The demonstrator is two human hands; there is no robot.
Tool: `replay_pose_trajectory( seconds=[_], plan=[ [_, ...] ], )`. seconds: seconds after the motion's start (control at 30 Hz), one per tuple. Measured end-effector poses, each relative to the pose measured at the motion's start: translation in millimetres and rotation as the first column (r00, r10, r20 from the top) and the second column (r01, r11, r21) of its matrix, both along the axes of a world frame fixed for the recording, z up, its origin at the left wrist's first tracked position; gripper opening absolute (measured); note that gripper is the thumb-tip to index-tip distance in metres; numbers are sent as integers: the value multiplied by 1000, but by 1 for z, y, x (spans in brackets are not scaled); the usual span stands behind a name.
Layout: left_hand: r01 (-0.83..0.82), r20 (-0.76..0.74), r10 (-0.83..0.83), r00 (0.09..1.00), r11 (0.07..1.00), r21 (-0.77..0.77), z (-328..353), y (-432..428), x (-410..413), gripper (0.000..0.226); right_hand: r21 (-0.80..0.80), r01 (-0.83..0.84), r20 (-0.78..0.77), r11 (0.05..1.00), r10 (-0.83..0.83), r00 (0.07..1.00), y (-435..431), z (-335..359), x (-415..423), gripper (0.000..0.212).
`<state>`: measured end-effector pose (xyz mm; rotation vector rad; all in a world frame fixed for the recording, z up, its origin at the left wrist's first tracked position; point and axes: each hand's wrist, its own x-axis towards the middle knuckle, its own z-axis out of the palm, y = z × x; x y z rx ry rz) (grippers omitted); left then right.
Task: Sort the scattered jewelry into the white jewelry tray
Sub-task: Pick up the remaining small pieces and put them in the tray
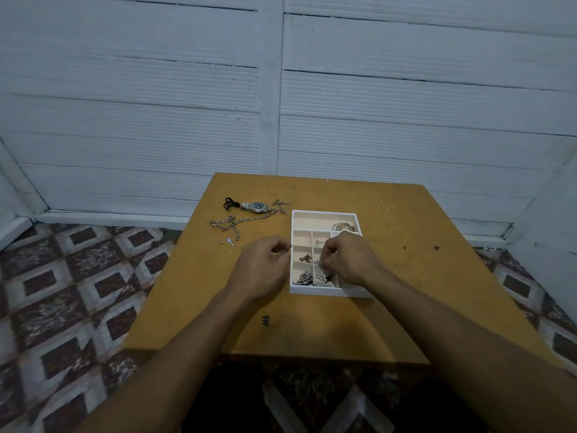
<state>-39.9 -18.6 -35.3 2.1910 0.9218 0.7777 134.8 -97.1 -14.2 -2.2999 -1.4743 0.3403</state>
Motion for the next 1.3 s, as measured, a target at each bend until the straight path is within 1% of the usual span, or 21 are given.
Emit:
replay_pose_trajectory(
  seconds=[0.1,0.23,0.33,0.6,0.77,0.93,1.03,1.1,1.2,1.3],
  plan=[
    [-30,14,30,999,1000,-4,-1,4,-9,18,-3,-8,-19,1000,8,1000,4,-1,2,6],
    [-52,19,52,998,999,2,-3,5,-16,17,18,12,37,1000,-12,999,5,-3,3,10],
    [-74,10,75,997,997,-11,-5,5,-21,20,32,28,36,999,-29,999,6,-2,3,13],
    [-147,-36,146,989,988,-38,-9,11,-38,25,26,2,13,1000,-3,1000,17,3,-7,5],
    [-156,-37,155,987,988,-17,-9,17,-47,25,9,-26,80,1000,25,996,13,-3,-2,6],
    [-149,-31,148,989,989,-22,-12,16,-45,25,31,2,139,1000,-7,990,9,-2,6,4],
    [-135,-29,134,991,991,-21,-14,16,-38,26,59,20,111,998,-26,993,13,4,10,9],
    [-136,-23,136,990,990,-24,-15,17,-33,26,65,19,86,998,-24,996,19,8,7,8],
    [-139,-19,138,990,990,-28,-15,18,-27,26,49,-20,30,999,19,999,33,9,-3,9],
    [-135,-22,135,991,991,-17,-15,17,-25,26,23,-86,35,996,85,996,50,4,-17,11]
  ],
)
